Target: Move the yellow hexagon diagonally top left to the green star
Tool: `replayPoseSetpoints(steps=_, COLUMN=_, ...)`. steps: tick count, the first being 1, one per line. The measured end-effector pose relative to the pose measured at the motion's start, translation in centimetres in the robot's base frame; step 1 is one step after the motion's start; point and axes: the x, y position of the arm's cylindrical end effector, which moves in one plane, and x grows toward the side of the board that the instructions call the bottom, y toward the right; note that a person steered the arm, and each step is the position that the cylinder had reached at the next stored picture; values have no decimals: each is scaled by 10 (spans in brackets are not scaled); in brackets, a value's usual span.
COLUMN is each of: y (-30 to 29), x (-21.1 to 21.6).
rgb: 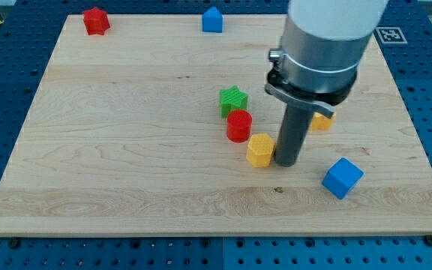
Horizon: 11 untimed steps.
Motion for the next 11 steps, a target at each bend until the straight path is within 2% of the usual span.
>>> replayPoseSetpoints(steps=4, y=-130, x=-25)
replayPoseSetpoints(steps=6, y=-150, x=2)
replayPoseSetpoints(steps=9, y=-222, x=-52)
replayPoseSetpoints(steps=11, y=-245, x=-80)
